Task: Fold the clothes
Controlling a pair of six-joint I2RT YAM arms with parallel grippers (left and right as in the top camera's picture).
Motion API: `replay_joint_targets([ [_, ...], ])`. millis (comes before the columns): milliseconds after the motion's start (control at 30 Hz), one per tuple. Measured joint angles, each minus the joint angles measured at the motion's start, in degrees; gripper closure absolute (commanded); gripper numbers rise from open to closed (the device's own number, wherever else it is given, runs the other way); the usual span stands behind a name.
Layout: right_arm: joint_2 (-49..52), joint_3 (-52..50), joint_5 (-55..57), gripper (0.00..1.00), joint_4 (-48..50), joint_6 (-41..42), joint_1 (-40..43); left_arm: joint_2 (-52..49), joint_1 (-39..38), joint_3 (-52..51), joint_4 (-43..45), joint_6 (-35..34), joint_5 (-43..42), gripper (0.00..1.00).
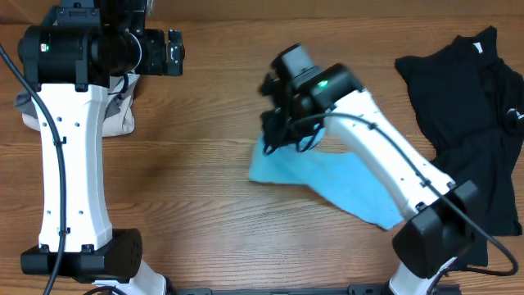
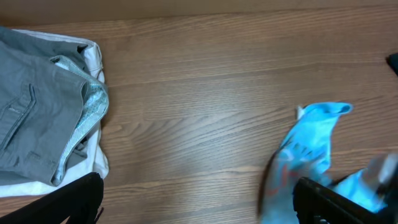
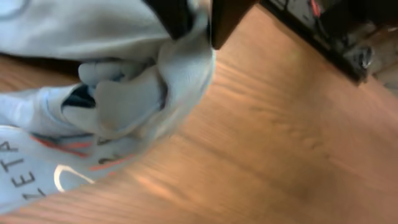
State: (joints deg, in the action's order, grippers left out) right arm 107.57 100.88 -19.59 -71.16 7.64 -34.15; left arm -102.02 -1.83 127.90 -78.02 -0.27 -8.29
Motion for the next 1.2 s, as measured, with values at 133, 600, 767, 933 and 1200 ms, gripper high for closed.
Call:
replay_joint_targets([
  [133,0.0,0.0,-0.3,0.59,-0.8,-2.5,-3.8,0.0,0.0,0.0,0.1,0.0,0.0,0.0],
  [600,-0.4,0.1,4.6,0.34,-3.0,2.8,23.7,-10.1,-7.8,0.3,5.2,2.1,-6.3,0.0],
  [767,-0.7,0.1,4.8,0.31,-3.0,3.3,39.4,-18.0,-17.2,0.3,12.2,5.3,-6.4,0.0],
  [933,-1.0,0.2,4.8,0.31,-4.1,2.4,48.8,-25.8,-27.1,0.3,22.0,8.3,-3.1,0.0],
  [1200,-1.4,0.2,4.8,0.3,-5.4,0.4,52.1,-37.0,-35.7,0.3,31.5,12.0,2.4,0.05],
])
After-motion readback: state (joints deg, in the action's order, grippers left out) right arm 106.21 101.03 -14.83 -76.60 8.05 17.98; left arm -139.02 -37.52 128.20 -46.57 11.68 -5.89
